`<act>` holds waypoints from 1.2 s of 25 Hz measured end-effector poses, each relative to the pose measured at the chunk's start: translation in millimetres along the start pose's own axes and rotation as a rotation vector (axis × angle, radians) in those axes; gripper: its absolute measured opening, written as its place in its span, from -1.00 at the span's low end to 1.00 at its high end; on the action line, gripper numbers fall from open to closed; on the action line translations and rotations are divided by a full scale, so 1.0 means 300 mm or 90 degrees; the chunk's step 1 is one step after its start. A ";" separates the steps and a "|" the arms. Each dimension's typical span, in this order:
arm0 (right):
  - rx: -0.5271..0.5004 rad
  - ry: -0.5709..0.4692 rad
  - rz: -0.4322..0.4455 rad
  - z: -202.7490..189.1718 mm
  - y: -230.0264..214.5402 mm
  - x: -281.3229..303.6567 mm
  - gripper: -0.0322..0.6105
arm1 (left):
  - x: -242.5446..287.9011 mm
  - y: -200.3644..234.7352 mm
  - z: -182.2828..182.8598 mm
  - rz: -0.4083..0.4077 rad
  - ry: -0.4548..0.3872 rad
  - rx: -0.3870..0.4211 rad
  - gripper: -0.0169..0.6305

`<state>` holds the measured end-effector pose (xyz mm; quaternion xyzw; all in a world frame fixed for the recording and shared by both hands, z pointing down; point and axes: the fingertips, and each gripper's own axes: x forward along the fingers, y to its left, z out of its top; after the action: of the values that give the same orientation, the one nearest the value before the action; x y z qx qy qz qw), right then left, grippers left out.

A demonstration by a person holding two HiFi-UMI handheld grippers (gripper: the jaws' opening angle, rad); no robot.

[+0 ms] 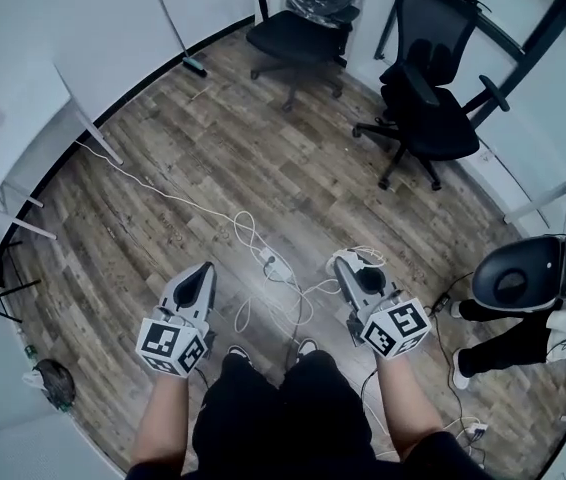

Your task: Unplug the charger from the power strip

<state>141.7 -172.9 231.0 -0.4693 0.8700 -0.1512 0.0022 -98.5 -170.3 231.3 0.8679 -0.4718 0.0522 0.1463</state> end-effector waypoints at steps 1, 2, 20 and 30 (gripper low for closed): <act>-0.015 -0.002 0.006 0.044 0.024 -0.019 -0.57 | -0.021 -0.034 0.032 0.000 -0.001 0.003 -0.89; -0.025 -0.005 0.010 0.088 0.050 -0.035 -0.57 | -0.041 -0.062 0.063 0.001 -0.004 0.007 -0.89; -0.096 -0.098 -0.005 0.604 0.290 -0.225 -0.57 | -0.324 -0.233 0.505 0.016 -0.081 0.046 -0.89; -0.115 -0.105 -0.015 0.651 0.373 -0.249 -0.57 | -0.387 -0.218 0.582 0.011 -0.103 0.050 -0.89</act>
<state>120.6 -105.4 4.7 -0.4887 0.8713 -0.0331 0.0298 -116.2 -96.4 25.2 0.8705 -0.4868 0.0018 0.0731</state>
